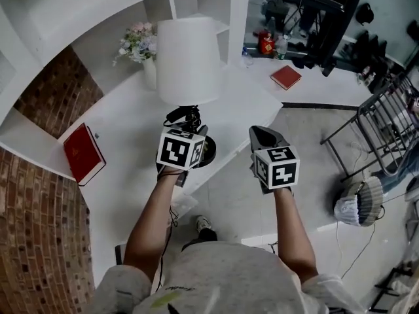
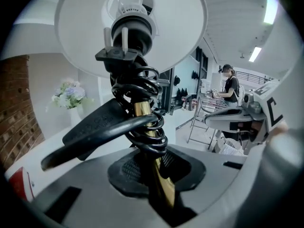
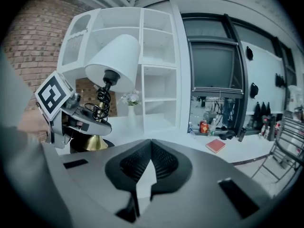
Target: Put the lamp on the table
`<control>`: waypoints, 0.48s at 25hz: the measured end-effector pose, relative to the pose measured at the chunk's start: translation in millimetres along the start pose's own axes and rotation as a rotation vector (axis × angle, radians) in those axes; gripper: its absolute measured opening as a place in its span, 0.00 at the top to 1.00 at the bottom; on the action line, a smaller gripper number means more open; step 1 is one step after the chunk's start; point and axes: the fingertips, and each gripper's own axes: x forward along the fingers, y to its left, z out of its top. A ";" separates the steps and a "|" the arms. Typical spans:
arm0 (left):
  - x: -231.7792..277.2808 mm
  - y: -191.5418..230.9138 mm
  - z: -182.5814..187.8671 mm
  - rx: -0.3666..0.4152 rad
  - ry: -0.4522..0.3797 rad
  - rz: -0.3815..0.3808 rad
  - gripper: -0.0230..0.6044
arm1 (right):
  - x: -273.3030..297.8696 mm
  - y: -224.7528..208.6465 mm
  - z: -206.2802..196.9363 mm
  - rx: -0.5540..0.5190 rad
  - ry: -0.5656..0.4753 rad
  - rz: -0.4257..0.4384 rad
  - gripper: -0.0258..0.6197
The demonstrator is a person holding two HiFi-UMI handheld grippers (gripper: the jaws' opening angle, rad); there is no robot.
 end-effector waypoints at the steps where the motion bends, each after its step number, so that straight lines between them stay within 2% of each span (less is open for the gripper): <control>1: 3.5 1.4 3.1 0.013 0.001 -0.014 0.83 | 1.8 -1.3 2.0 0.013 -0.001 -0.013 0.96; 5: 14.5 7.2 10.0 0.059 0.001 -0.061 0.83 | 10.3 -1.9 6.4 0.038 -0.003 -0.067 0.96; 12: 25.3 17.6 19.9 0.085 -0.010 -0.118 0.83 | 23.0 3.3 12.4 0.064 0.007 -0.111 0.96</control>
